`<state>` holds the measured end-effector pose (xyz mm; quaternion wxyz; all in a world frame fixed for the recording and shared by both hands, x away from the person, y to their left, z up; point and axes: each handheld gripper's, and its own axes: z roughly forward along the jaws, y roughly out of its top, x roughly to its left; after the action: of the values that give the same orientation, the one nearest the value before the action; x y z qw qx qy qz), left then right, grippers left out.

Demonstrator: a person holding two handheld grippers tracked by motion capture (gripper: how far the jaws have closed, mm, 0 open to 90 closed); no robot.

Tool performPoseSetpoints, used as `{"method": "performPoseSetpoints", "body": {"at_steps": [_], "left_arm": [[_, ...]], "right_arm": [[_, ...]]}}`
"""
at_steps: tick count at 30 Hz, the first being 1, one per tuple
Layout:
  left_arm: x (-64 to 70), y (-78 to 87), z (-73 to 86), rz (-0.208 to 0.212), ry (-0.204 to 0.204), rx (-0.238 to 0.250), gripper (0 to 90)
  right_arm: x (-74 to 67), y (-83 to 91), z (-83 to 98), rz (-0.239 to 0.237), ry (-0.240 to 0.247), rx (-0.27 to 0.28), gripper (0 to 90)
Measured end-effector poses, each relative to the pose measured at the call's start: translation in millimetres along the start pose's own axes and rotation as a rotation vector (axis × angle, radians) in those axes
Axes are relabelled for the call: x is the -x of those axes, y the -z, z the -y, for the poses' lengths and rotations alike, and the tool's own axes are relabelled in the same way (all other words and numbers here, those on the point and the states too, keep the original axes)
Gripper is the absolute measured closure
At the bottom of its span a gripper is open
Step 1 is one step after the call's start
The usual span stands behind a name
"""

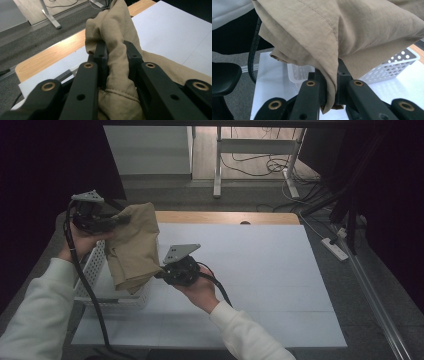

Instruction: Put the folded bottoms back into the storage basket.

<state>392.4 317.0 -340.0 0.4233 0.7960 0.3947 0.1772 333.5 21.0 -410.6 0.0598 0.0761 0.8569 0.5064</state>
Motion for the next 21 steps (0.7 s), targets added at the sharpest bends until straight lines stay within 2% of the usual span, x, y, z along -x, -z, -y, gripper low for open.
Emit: {"method": "performPoseSetpoints", "body": {"at_steps": [9,21], "left_arm": [[-9.1,4.5,6.6,-0.014,0.012,-0.014,76.5],[-22.8,-1.6,15.3,-0.010,0.032,-0.030,76.4]], "right_arm": [[-2.6,-13.9,-4.3,-0.013,0.005,-0.007,84.0],[-2.4,-31.7,-4.9,-0.023,-0.007,-0.025,84.0]]}}
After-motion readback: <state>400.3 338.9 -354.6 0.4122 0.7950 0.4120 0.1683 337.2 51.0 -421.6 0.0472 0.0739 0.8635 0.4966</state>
